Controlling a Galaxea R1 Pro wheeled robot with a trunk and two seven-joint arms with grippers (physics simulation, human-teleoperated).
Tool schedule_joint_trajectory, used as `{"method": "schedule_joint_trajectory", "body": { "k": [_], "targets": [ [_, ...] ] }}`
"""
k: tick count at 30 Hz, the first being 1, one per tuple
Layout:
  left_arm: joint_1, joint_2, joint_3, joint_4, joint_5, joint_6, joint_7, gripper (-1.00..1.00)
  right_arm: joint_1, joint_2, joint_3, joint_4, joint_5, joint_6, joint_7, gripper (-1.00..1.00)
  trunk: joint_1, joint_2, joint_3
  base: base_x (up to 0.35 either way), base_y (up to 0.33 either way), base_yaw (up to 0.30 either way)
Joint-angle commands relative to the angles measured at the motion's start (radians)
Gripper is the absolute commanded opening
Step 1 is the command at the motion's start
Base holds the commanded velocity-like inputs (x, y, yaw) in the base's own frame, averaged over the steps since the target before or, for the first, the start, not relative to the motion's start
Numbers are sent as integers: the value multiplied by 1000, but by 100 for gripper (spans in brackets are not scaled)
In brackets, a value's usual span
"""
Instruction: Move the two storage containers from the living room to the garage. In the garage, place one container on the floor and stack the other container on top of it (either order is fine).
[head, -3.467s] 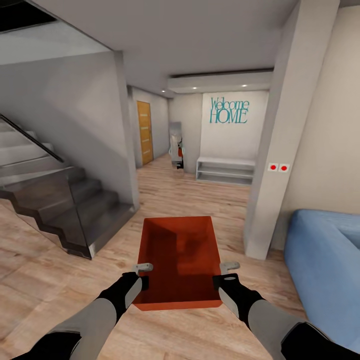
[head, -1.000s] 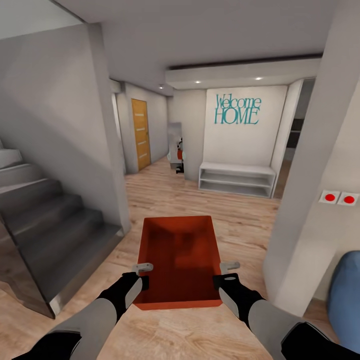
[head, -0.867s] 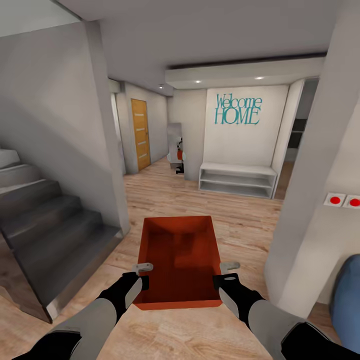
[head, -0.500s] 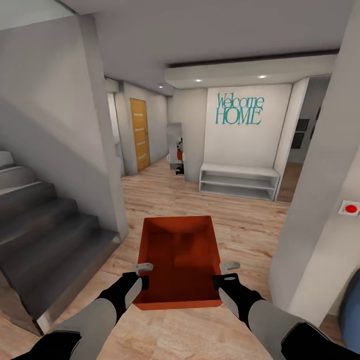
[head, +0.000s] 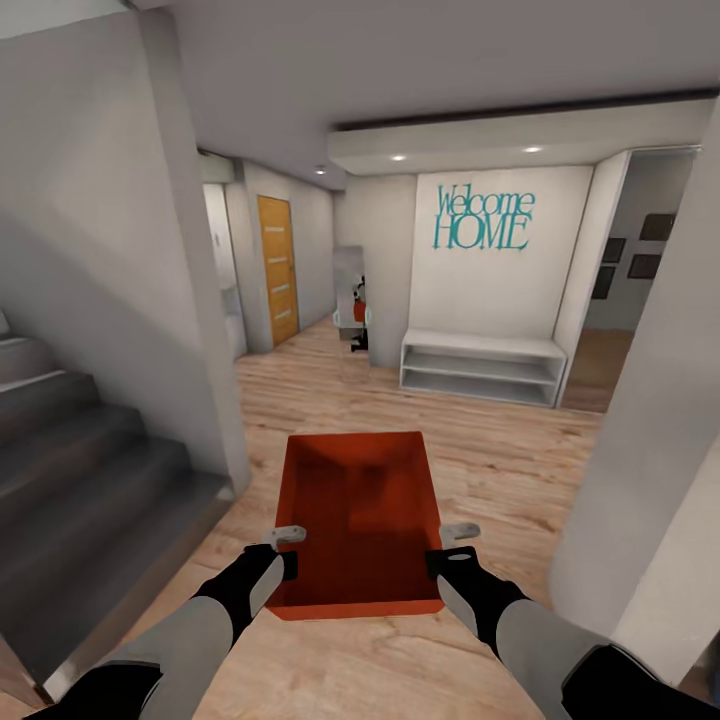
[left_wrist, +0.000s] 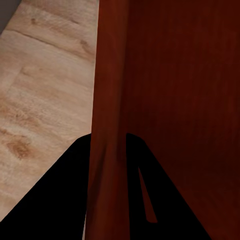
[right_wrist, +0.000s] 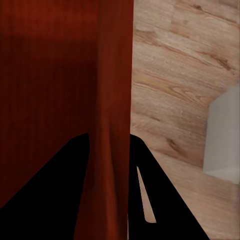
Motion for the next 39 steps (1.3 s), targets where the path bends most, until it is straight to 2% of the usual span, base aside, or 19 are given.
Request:
{"method": "schedule_joint_trajectory", "body": {
  "k": [1,39],
  "targets": [
    [0,9,-3,-5,-34,1,23,-100,0,-1,19,1,-21,7,-9,-100,1,-1,0,322,0,0],
    [0,9,-1,-5,-34,1,23,-100,0,-3,18,1,-21,7,-9,-100,1,-1,0,322,0,0]
  ]
}}
